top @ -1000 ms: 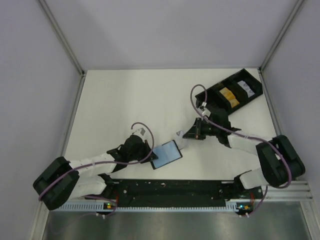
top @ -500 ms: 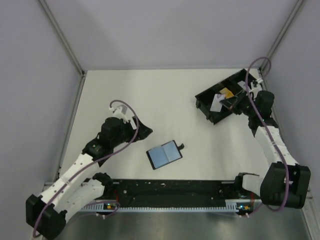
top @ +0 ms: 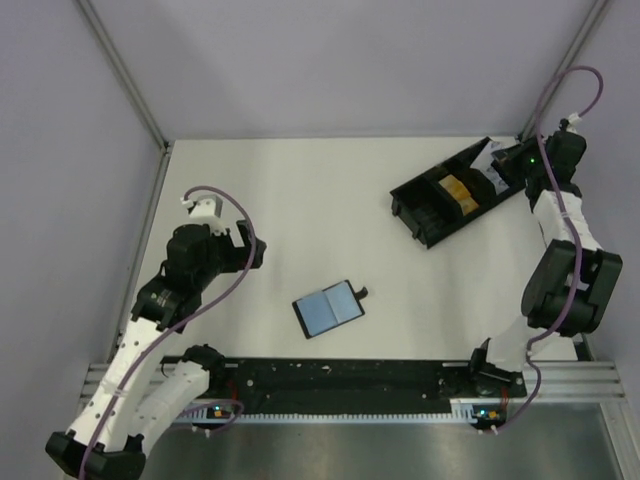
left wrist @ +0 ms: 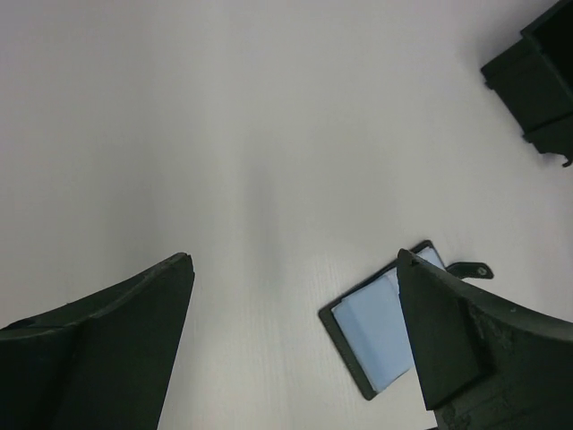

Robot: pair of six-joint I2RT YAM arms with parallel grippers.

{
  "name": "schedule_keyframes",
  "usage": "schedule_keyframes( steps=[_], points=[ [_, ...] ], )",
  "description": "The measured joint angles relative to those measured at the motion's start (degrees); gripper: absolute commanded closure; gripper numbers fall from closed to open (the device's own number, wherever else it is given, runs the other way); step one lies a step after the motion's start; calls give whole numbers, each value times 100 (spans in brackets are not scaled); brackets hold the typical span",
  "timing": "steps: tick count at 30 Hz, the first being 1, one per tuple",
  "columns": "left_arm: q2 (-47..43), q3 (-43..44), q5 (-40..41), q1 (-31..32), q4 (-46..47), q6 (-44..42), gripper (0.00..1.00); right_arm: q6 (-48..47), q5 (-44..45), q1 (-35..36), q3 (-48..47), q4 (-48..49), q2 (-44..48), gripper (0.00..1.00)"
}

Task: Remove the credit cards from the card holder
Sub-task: Place the credit card in the storage box.

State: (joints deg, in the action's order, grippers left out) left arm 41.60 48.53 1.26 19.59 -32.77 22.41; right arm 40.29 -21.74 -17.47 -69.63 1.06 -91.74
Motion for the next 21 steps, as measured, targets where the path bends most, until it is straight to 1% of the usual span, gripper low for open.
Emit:
schedule_keyframes(
  steps=[4, 6, 13, 21],
  points=[
    [-175, -503, 424, -39, 13, -278, 2, 136, 155, -199, -682, 42, -763, 100],
    [-142, -564, 717, -55, -13, -367, 2, 243, 247, -286, -940, 133, -1163, 100],
    [-216, -595, 1449, -90, -22, -538, 2, 730, 393, -409, -1381, 433, -2282, 100],
    [-203, -603, 1681, -173, -7, -605, 2, 1209, 354, -407, -1725, 850, -3161, 100]
  ],
)
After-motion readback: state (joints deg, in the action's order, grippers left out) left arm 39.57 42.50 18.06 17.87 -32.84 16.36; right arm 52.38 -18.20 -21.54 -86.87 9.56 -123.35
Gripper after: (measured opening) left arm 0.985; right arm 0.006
